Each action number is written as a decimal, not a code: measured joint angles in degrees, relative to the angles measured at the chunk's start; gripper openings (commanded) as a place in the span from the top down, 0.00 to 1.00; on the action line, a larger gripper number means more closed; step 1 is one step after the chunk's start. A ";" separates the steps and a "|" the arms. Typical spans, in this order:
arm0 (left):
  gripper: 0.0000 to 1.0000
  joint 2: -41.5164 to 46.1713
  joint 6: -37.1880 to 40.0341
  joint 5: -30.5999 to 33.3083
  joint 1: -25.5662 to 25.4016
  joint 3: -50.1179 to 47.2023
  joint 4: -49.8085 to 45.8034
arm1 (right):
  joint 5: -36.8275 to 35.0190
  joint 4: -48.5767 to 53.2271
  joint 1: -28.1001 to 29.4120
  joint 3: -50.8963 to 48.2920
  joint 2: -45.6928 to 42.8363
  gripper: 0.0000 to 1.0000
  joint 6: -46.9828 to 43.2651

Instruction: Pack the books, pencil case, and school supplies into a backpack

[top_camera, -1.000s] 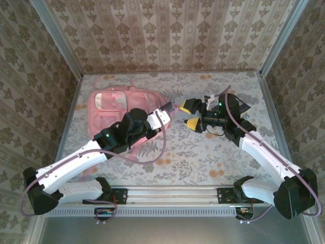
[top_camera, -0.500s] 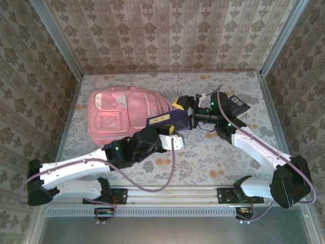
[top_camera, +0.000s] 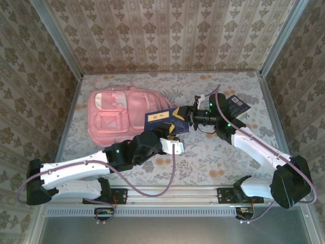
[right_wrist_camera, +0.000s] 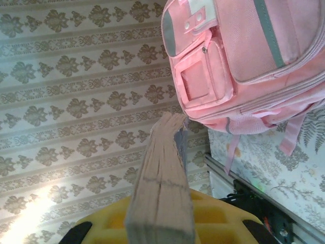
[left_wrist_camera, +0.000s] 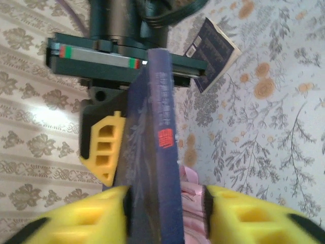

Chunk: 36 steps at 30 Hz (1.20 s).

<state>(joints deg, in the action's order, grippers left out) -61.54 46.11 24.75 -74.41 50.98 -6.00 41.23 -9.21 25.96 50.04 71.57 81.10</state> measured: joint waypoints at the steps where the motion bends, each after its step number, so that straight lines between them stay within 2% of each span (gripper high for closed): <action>1: 0.30 -0.28 -0.33 0.13 -0.04 0.00 -0.24 | -0.04 0.83 -0.28 0.00 -0.33 1.00 -1.14; 4: 0.15 -0.24 -3.21 -1.38 0.85 0.11 -1.53 | -1.62 5.40 -1.88 0.00 -2.38 1.00 -7.04; 6: 0.12 -0.22 -7.28 -4.55 3.23 0.83 -3.69 | -4.20 8.98 -2.58 -0.04 -4.66 1.00 -12.37; 13: 0.28 -0.83 -30.73 -24.57 20.81 8.79 -12.31 | -17.40 18.21 -5.03 -2.34 -14.64 1.00 -31.36; 18: 0.28 -7.61 -50.95 -34.80 35.58 17.92 -15.67 | -21.70 26.21 -6.01 -4.26 -15.32 1.00 -38.93; 21: 0.26 -14.99 -59.89 -41.75 41.40 22.82 -17.25 | -23.69 28.26 -6.54 -6.29 -15.34 1.00 -40.85; 26: 0.26 -25.29 -70.60 -47.25 45.70 24.44 -20.37 | -24.50 28.72 -7.61 -8.68 -15.61 1.00 -41.33; 30: 0.31 -30.67 -77.26 -51.10 50.07 24.41 -20.24 | -24.48 28.26 -7.87 -10.67 -16.37 1.00 -40.98; 36: 0.35 -34.86 -80.85 -52.24 52.87 24.44 -18.91 | -24.09 26.77 -9.05 -12.55 -16.44 1.00 -39.98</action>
<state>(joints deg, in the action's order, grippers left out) -96.40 -34.74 -27.49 -21.54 75.42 -24.91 17.15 17.56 16.91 37.50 55.13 41.12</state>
